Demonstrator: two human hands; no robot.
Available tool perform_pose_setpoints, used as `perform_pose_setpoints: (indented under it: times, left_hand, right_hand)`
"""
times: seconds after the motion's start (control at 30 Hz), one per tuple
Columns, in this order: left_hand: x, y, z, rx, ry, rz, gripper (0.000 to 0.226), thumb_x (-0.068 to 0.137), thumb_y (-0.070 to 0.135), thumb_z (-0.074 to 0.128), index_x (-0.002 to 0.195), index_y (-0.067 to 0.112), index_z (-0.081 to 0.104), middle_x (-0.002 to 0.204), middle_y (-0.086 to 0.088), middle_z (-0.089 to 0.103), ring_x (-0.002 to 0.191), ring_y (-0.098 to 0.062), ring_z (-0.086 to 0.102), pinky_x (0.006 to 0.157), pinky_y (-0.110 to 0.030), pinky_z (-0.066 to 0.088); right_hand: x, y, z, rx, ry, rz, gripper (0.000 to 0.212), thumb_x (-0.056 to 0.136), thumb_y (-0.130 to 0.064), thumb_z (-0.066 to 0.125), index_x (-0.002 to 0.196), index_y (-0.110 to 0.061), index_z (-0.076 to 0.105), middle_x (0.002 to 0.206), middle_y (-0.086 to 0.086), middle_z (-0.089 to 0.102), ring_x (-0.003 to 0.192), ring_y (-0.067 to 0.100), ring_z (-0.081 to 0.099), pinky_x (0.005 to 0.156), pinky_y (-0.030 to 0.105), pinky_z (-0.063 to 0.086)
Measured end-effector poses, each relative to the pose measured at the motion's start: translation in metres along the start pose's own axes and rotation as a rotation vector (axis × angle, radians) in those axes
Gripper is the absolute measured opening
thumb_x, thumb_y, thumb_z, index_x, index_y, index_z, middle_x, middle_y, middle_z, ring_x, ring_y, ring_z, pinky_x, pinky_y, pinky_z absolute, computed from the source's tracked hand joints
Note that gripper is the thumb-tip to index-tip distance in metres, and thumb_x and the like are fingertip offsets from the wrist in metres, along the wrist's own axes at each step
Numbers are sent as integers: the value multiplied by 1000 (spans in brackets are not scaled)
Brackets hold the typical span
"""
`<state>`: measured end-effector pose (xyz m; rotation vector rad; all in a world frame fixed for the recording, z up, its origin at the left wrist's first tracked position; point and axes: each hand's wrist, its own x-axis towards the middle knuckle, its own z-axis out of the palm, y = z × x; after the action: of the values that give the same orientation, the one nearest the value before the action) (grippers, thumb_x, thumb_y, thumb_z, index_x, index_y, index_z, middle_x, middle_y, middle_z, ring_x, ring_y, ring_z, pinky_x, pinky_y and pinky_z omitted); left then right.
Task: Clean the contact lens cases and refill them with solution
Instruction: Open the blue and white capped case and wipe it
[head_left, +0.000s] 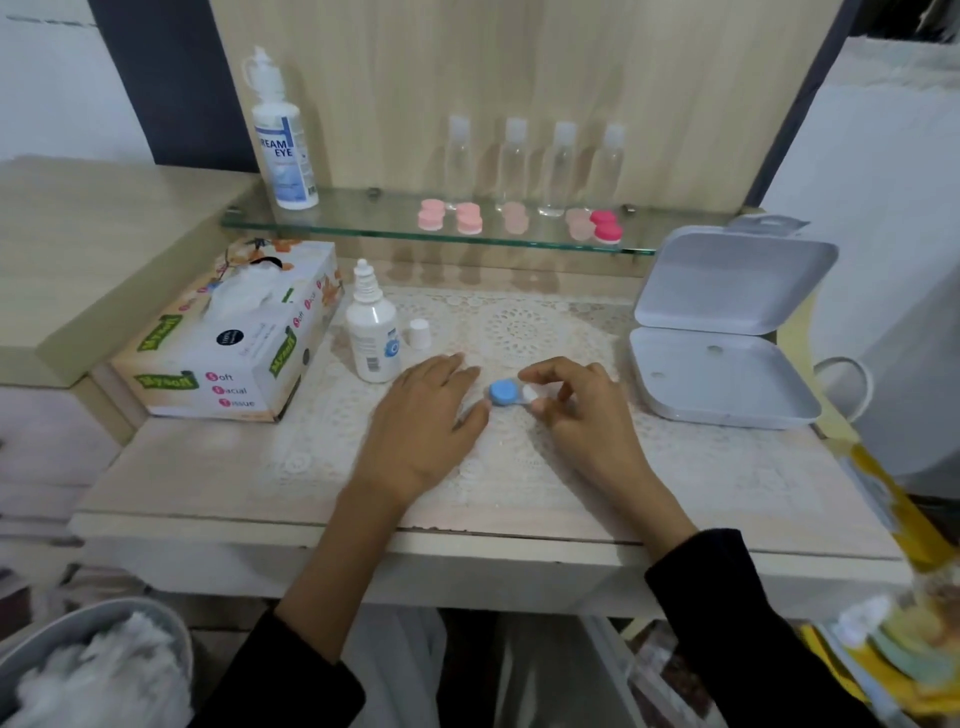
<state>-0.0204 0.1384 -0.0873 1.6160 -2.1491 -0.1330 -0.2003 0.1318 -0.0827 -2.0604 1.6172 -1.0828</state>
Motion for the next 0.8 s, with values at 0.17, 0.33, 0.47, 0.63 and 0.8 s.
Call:
perform_pose_setpoints:
  times: [0.17, 0.33, 0.47, 0.63, 0.8]
  left_hand:
    - [-2, 2, -2, -52, 20, 145, 57, 85, 44, 34, 132, 19, 54, 127, -1, 58, 118, -18, 50, 101, -36, 39]
    - [-2, 3, -4, -52, 54, 197, 45, 86, 44, 42, 119, 22, 63, 106, 7, 61, 100, -13, 52, 88, -29, 38]
    - [2, 2, -3, -72, 64, 201, 42, 90, 49, 42, 114, 24, 66, 100, 9, 61, 96, -13, 52, 85, -32, 40]
    - [7, 4, -7, -126, 28, 145, 24, 91, 36, 59, 111, 27, 67, 104, 12, 61, 99, -13, 52, 84, -31, 37]
    - [11, 10, -9, -65, -5, 113, 25, 91, 32, 59, 113, 24, 67, 106, 9, 61, 102, -12, 49, 82, -26, 34]
  right_hand:
    - [-4, 1, 0, 51, -30, -10, 33, 84, -6, 65, 104, -32, 67, 96, -17, 64, 89, 8, 47, 92, 42, 42]
    - [-6, 2, 0, 54, -58, -14, 30, 84, -4, 66, 108, -21, 70, 95, -4, 64, 92, 14, 50, 81, 22, 39]
    - [-6, 1, 0, 47, -51, -37, 29, 81, -1, 68, 106, -16, 71, 91, -5, 62, 87, 11, 51, 74, 8, 35]
    - [-7, 1, 1, 64, -16, -57, 29, 77, 5, 69, 101, -10, 73, 83, -5, 59, 75, 5, 51, 67, 6, 35]
    - [-7, 0, 2, 44, 4, -74, 29, 75, 5, 71, 100, -10, 75, 81, -2, 60, 73, 11, 52, 70, 17, 41]
